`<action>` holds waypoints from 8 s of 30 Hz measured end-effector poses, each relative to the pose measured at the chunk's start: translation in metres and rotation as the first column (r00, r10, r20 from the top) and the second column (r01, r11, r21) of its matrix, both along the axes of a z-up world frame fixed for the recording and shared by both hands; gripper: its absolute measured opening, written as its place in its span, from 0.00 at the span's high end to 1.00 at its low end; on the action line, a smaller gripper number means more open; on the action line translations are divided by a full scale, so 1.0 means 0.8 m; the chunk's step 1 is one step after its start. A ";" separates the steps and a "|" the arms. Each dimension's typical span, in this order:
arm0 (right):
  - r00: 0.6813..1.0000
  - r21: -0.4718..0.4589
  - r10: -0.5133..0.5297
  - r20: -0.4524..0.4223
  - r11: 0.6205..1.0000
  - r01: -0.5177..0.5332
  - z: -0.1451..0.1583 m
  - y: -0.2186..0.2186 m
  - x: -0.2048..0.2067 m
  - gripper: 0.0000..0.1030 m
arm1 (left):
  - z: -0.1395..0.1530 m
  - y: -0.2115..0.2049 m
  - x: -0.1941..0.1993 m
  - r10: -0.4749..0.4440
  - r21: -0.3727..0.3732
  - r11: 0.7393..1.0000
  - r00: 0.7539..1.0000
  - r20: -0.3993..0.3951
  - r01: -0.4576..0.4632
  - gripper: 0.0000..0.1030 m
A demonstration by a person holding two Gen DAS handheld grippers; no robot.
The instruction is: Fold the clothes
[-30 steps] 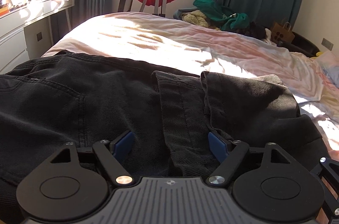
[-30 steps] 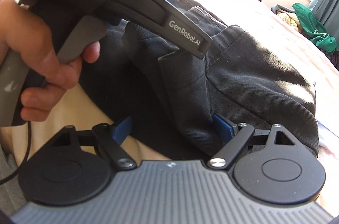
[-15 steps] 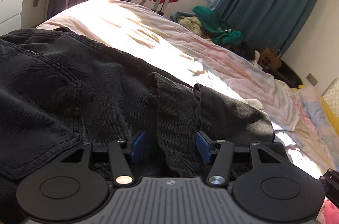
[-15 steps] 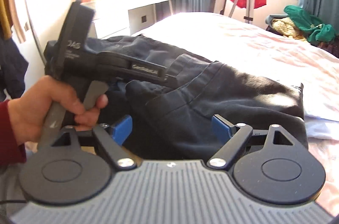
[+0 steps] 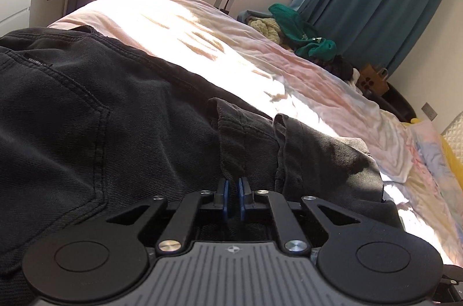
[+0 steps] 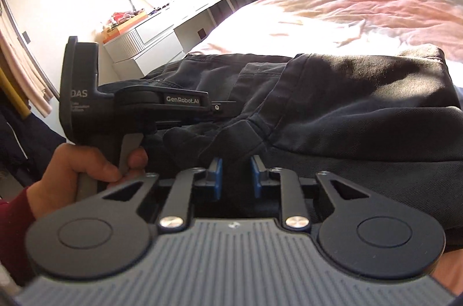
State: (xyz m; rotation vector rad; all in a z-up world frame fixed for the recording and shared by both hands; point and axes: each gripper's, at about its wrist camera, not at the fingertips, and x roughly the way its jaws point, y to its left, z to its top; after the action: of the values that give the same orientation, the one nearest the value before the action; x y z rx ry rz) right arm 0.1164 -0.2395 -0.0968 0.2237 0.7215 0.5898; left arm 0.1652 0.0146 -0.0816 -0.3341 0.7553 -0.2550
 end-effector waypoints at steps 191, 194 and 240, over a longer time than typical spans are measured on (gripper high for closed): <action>0.584 0.374 -0.800 -0.138 0.503 0.779 0.008 -0.344 -0.029 0.17 | -0.027 -0.463 -0.056 -0.429 0.667 0.744 0.798 0.423 0.046 0.78; 0.621 0.408 -0.768 -0.154 0.523 0.748 0.003 -0.347 -0.025 0.17 | -0.053 -0.473 -0.060 -0.463 0.708 0.705 0.780 0.421 0.036 0.71; 0.648 0.376 -0.708 -0.279 0.541 0.753 -0.066 -0.245 0.016 0.58 | 0.017 -0.144 -0.123 -0.296 0.603 0.797 0.892 0.341 0.034 0.53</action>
State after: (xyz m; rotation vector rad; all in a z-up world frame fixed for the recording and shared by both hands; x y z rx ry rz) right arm 0.1293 -0.4358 -0.1500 0.9722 0.4913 -0.0927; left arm 0.0668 -0.1004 -0.0678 0.3802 0.3975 -0.2391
